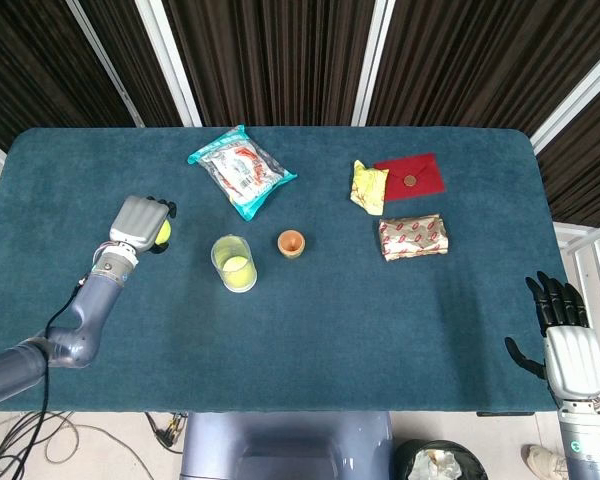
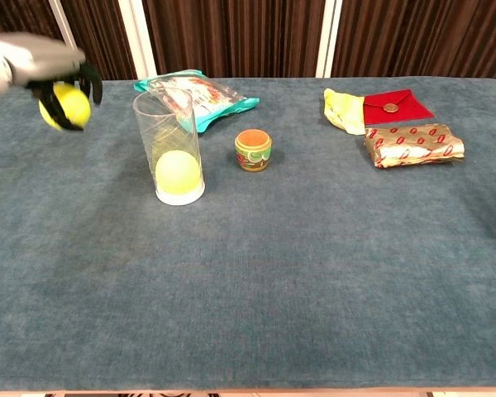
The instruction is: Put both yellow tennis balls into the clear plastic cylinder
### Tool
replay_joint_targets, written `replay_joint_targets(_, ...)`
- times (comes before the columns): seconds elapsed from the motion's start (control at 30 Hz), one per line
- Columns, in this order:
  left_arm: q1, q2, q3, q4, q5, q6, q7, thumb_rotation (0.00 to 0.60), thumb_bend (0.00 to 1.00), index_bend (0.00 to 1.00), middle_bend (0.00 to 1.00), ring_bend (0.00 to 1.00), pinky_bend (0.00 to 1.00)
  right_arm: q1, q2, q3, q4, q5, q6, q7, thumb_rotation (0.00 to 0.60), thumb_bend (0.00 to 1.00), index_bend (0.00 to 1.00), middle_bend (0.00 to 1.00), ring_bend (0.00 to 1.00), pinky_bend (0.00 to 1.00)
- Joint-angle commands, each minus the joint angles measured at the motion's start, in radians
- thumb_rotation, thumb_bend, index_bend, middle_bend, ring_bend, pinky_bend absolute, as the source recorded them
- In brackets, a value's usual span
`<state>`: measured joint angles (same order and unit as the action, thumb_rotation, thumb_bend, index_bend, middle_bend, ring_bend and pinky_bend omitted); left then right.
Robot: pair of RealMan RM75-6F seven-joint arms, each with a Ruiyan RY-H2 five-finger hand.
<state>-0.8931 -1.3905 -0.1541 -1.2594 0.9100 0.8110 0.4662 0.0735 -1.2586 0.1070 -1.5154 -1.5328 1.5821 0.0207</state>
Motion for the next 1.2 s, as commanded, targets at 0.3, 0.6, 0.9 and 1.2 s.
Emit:
replay_joint_targets(0.3, -0.009, 0.297, -0.154, -0.51, -0.016, 0.123, -0.01, 0.6, 0.33, 0.4, 0.5, 0.44, 0.66, -0.005, 0.006, 0.001, -0.007, -0.002, 0.01, 0.009, 0.6, 0.34, 0.0, 0.02, 0.02, 0.0)
replay_joint_targets(0.6, -0.09, 0.294, -0.141, -0.615, -0.062, 0.086, 0.088, 0.6, 0.33, 0.4, 0.5, 0.44, 0.66, -0.007, 0.009, 0.0, -0.01, -0.007, 0.014, 0.015, 0.6, 0.34, 0.0, 0.02, 0.02, 0.0)
replay_joint_targets(0.9, -0.183, 0.204, -0.091, -0.591, -0.145, 0.092, 0.224, 0.6, 0.33, 0.4, 0.5, 0.44, 0.66, -0.008, 0.012, 0.004, -0.006, 0.003, 0.013, 0.027, 0.6, 0.34, 0.0, 0.02, 0.02, 0.0)
replay_joint_targets(1.2, -0.223, 0.141, -0.043, -0.552, -0.17, 0.133, 0.306, 0.6, 0.31, 0.4, 0.5, 0.44, 0.66, -0.009, 0.017, 0.008, -0.005, 0.006, 0.014, 0.042, 0.6, 0.34, 0.0, 0.02, 0.02, 0.0)
